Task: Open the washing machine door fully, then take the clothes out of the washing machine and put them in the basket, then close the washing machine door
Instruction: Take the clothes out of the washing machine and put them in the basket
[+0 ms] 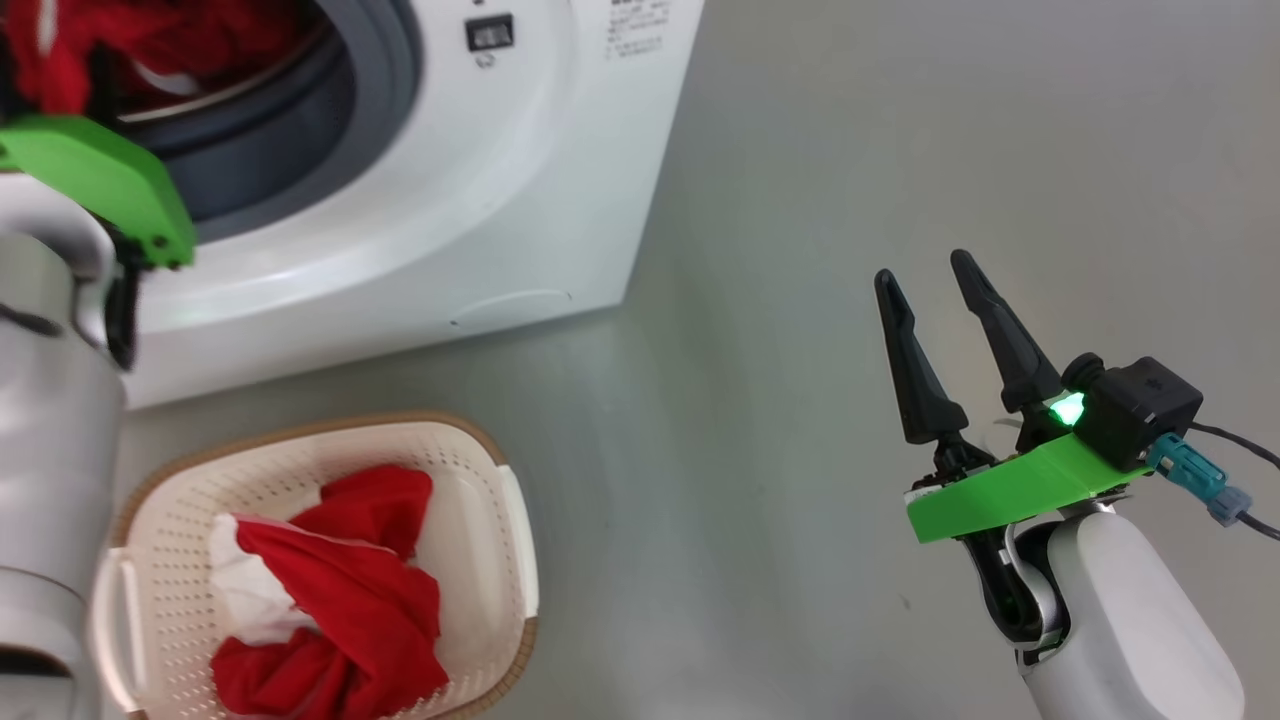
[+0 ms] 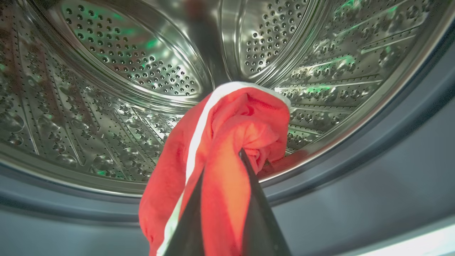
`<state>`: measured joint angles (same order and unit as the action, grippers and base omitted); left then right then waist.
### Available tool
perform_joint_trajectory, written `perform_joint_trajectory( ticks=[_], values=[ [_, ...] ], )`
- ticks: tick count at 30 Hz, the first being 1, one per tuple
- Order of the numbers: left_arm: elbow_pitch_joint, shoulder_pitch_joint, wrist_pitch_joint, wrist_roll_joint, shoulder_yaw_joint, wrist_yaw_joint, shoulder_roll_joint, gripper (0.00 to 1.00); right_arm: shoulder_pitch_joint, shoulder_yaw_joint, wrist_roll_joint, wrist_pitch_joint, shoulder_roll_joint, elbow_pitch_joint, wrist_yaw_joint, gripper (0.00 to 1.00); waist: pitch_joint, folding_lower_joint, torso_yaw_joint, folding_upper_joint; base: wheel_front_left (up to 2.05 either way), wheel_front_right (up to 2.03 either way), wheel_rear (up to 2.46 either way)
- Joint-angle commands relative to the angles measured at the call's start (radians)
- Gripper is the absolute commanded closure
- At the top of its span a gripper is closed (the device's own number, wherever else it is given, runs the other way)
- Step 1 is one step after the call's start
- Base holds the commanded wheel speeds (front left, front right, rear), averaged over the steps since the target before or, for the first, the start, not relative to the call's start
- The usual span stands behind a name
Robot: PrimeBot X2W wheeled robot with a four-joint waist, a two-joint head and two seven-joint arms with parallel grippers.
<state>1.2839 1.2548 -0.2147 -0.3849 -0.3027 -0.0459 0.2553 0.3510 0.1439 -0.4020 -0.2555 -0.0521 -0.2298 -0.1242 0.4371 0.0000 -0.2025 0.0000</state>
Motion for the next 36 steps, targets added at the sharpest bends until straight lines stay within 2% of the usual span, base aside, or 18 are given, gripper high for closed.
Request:
perform_joint_trajectory(
  ticks=[1,9,16,20,25,32,36],
  values=[
    [-0.028,-0.011,-0.016,-0.007,0.020,-0.005,0.037,1.00,-0.018,0.017,0.013,-0.006,0.002,0.017,-0.007,0.00,-0.062,0.0000,0.043,0.0000,0.00,0.00,0.00],
    [-0.148,-0.132,-0.046,-0.011,0.012,-0.037,0.003,1.00,-0.052,0.009,0.031,-0.006,0.002,-0.018,-0.007,0.00,-0.171,0.0000,0.105,0.0000,0.00,0.00,0.00],
    [-0.372,-0.329,-0.047,-0.023,0.036,-0.044,0.001,1.00,-0.094,0.019,0.033,-0.006,0.002,-0.051,-0.007,0.00,-0.282,0.0000,0.140,0.0000,0.00,0.00,0.00],
    [-0.519,-0.466,-0.047,-0.028,0.048,-0.034,0.014,1.00,-0.114,0.031,0.034,-0.006,0.002,-0.064,-0.007,0.00,-0.335,0.0000,0.146,0.0000,0.00,0.00,0.00],
    [-0.791,-0.662,-0.027,-0.039,0.069,0.021,0.053,1.00,-0.141,0.033,0.035,-0.006,0.002,-0.064,-0.007,0.00,-0.370,0.0000,0.150,0.0000,0.00,0.00,0.00],
    [-1.261,-0.967,0.123,-0.054,0.083,0.141,0.094,1.00,-0.177,0.030,0.036,-0.006,0.002,-0.067,-0.007,0.00,-0.384,0.0000,0.176,0.0000,0.00,0.00,0.00],
    [-1.375,-1.083,0.188,-0.071,0.066,0.174,0.089,1.00,-0.171,0.036,0.036,-0.006,0.002,-0.068,-0.007,0.00,-0.373,0.0000,0.184,0.0000,0.00,0.00,0.00]
  ],
)
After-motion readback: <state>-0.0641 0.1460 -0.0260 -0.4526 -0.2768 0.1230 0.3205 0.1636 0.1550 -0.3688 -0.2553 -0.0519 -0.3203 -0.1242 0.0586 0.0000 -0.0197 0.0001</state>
